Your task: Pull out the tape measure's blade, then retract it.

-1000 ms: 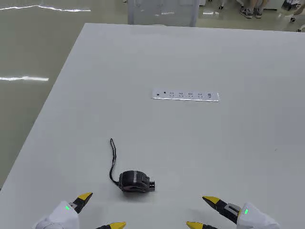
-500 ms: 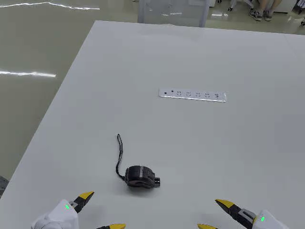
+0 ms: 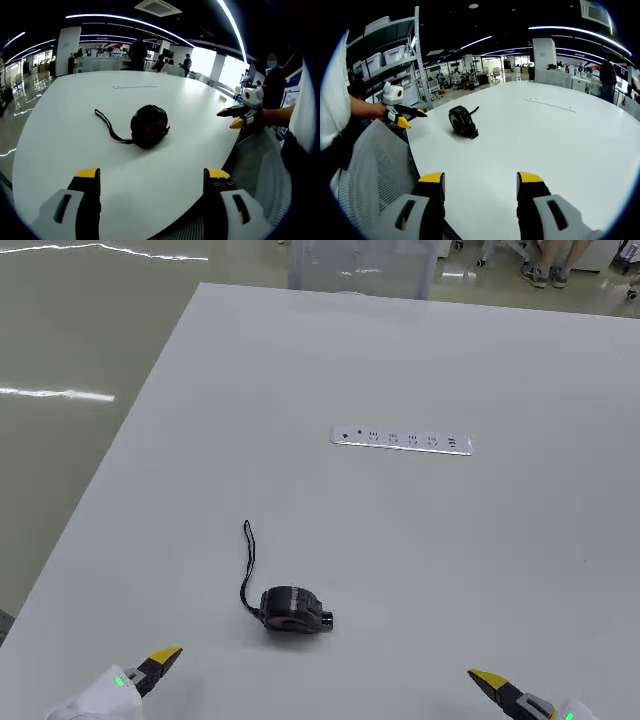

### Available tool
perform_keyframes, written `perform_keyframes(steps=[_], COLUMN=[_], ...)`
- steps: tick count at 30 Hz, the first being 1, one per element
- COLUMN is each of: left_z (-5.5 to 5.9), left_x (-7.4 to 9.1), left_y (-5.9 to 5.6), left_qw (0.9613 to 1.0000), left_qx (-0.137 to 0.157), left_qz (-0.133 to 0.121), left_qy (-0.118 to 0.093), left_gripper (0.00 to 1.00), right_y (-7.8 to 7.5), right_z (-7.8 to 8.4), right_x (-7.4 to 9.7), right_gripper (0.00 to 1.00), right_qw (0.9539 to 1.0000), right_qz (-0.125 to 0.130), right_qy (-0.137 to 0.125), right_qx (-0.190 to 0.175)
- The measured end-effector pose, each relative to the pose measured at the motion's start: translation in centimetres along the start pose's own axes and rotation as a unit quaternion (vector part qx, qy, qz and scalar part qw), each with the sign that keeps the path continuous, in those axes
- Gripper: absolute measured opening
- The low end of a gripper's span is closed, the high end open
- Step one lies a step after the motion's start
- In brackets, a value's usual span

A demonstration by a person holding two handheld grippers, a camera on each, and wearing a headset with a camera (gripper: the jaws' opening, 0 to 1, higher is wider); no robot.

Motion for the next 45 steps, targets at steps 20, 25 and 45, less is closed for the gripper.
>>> perform_keyframes(steps=[20,25,45], left_z=[0.7,0.5,0.9], left_x=[1.8,2.3,3.5], left_y=[0.6,0.7,0.9], left_qw=[0.9998,0.9998,0.9995], left_qx=[0.017,0.019,0.025], left_qz=[-0.005,-0.008,-0.017], left_qy=[0.002,-0.004,-0.009], left_gripper=[0.9,0.91,0.94], right_y=[0.6,0.6,0.7], right_z=[0.9,1.0,1.1], right_x=[2.0,2.4,3.5], right_gripper=[0.66,0.67,0.7], right_qw=[0.9999,0.9998,0.9995], right_qz=[0.009,0.013,0.023], right_qy=[0.002,0.0,-0.013], right_qx=[-0.012,-0.014,-0.019])
Point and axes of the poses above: the centre of the closed fingertips' face, and the gripper's own axes: x roughly backward along the fingers, y roughly to its left, z roughly out of its underside, the point moved 5 cm from there along x, roughly backward along the fingers, and after that the axes turned 4 degrees about -z, right-handed, at the moved point
